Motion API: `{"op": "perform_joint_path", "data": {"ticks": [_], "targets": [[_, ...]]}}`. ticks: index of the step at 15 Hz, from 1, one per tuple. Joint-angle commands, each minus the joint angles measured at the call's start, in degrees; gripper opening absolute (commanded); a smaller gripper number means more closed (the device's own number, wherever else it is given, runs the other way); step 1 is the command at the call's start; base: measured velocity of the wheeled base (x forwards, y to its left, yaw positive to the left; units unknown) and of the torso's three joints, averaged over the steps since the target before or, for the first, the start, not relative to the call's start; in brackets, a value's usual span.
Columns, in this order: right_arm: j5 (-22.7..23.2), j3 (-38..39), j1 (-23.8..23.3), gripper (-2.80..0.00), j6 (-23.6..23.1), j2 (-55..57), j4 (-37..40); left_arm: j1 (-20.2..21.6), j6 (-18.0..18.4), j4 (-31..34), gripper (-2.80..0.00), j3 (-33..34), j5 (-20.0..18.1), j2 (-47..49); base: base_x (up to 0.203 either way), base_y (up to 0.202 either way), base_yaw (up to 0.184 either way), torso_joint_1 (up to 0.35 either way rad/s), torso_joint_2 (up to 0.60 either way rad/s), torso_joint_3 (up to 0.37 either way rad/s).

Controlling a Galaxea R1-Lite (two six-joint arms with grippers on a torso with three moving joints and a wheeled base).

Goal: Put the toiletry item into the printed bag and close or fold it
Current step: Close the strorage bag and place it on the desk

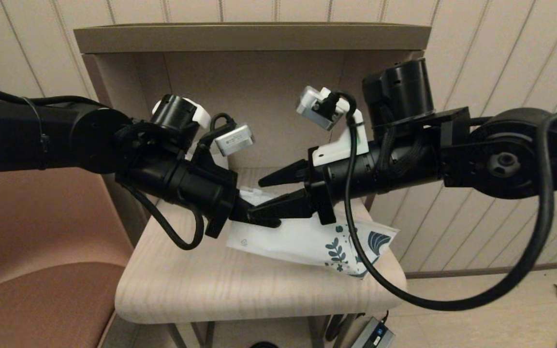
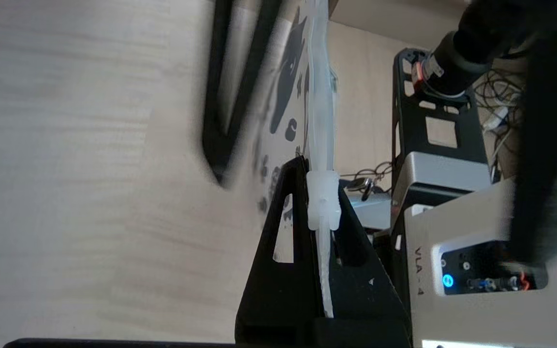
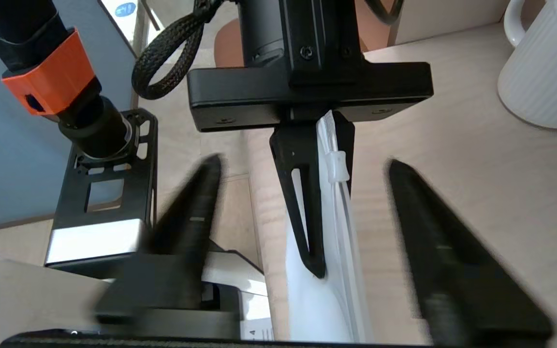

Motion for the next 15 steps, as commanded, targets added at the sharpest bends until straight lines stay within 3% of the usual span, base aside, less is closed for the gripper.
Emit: {"op": "perform_joint_path", "data": {"ticks": [1,10,15], "targets": [[0.25,-0.26,0.02,-2.80,0.01,0.29,0.04,-0.04,0.05,0.16,-2.80,-0.15,-0.28,0.04,0.000,0.000,0.000,0.000,0.00,0.000],[0.42,0.85,-0.06,-2.80,0.11,-1.03,0.13,-0.74,-0.04,0.07,-2.80,-0.46,-0.28,-0.43,0.000,0.000,0.000,0.000,0.00,0.000],[1.04,3.50,-2.39,-2.80,-0.26,-2.23,0.04,-0.74,0.05,0.07,-2.80,0.51,-0.28,-0.93,0.000,0.000,0.000,0.000,0.00,0.000]]}}
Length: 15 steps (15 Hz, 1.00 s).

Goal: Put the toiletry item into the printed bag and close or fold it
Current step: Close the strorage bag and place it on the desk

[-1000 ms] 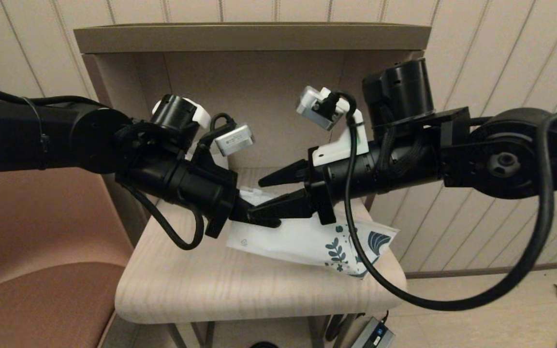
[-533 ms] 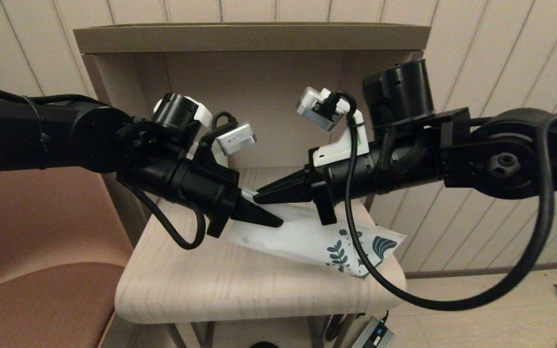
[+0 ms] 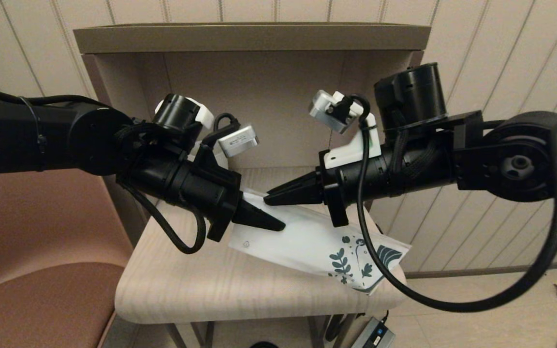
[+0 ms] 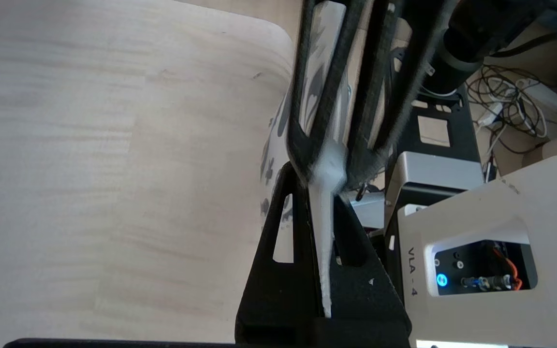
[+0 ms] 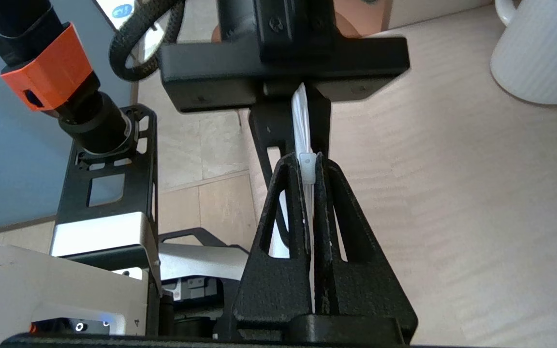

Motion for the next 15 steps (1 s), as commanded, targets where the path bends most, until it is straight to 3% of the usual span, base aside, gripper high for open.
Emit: {"op": "perform_joint_path", "data": {"ticks": [1,8,15], "targets": [[0.25,1.21,-0.38,-2.80,-0.23,-0.96,0.04,0.00,0.18,0.14,-2.80,0.00,-0.29,-0.38,0.000,0.000,0.000,0.000,0.00,0.000],[1.21,8.49,-3.92,-2.80,-0.58,-5.47,-0.38,0.00,0.18,0.23,-2.80,0.22,-0.29,-1.12,0.000,0.000,0.000,0.000,0.00,0.000],[2.67,21.08,-12.74,-2.80,-0.56,-13.42,-6.09,0.09,0.26,-0.03,-2.80,1.01,-0.29,-1.45,0.000,0.000,0.000,0.000,0.00,0.000]]}}
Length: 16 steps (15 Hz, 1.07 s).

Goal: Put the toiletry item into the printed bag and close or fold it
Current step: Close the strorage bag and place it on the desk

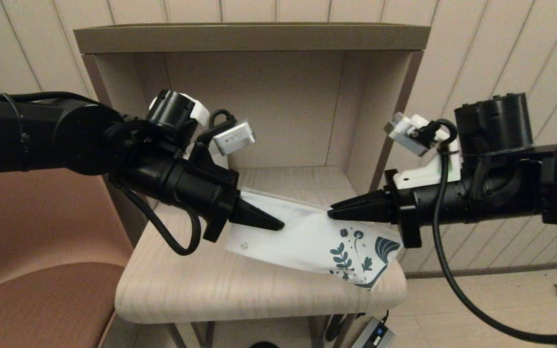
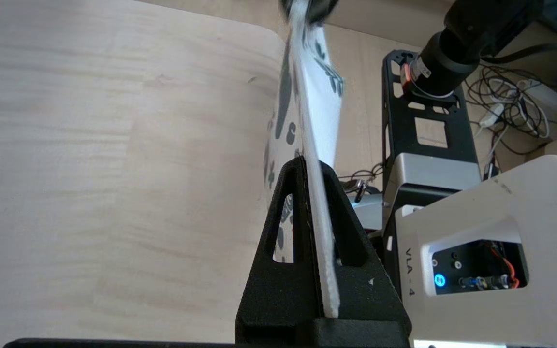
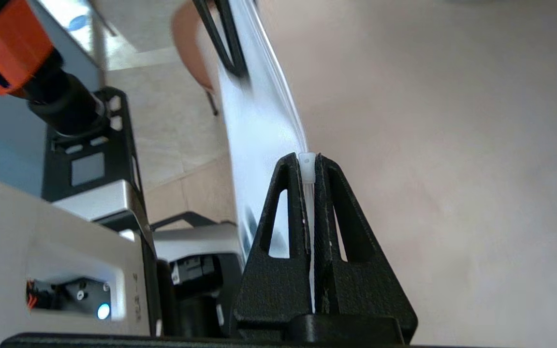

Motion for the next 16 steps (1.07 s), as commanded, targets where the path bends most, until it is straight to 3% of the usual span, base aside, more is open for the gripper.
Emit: {"op": "perform_joint_path", "data": {"ticks": [1,6,16], "targets": [[0.32,3.02,-2.42,-2.80,-0.15,-3.18,-0.07,0.01,0.17,0.24,-2.80,0.05,-0.27,-0.14,0.000,0.000,0.000,0.000,0.00,0.000],[3.80,7.75,-8.91,-2.80,-0.73,-5.29,-0.16,0.01,0.17,0.13,-2.80,-0.04,-0.18,0.04,0.000,0.000,0.000,0.000,0.00,0.000],[4.11,10.79,-11.66,-2.80,-2.16,-6.41,-0.25,0.18,0.13,0.06,-2.80,-0.43,-0.10,0.07,0.000,0.000,0.000,0.000,0.00,0.000]]}}
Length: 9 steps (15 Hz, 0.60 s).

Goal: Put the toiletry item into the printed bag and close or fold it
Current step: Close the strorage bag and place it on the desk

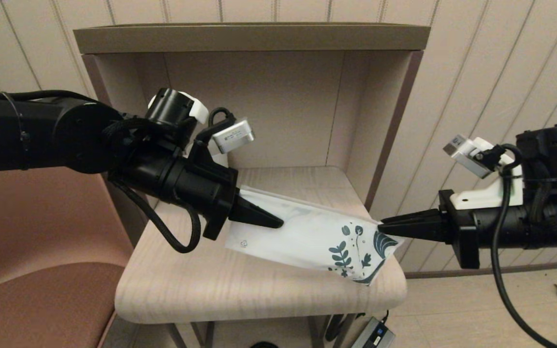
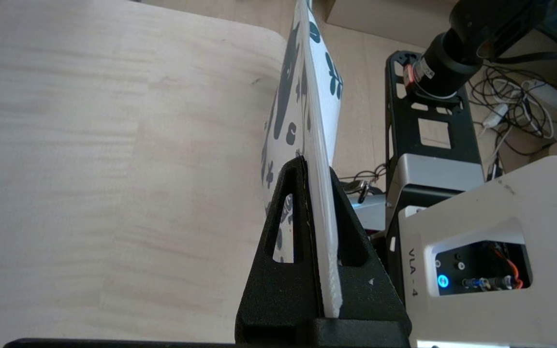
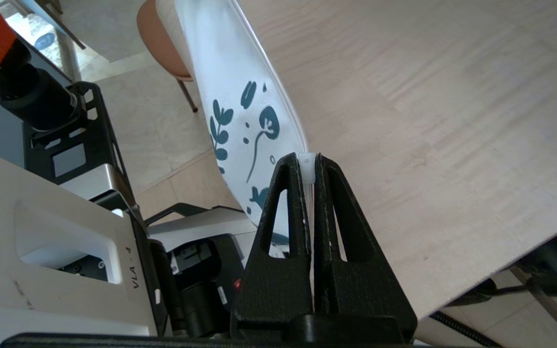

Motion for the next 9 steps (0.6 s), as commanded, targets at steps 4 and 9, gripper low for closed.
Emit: {"op": "perform_joint_path", "data": {"ticks": [4,9], "targets": [[0.22,-0.01,-0.86,-2.80,-0.22,-0.44,-0.06,0.00,0.20,0.07,-2.80,0.31,-0.32,-0.01,0.000,0.000,0.000,0.000,0.00,0.000],[0.34,0.14,-0.42,0.00,-1.22,-0.27,-0.02,-0.09,0.29,0.07,-2.80,0.40,-0.32,0.25,0.000,0.000,0.000,0.000,0.00,0.000]]}}
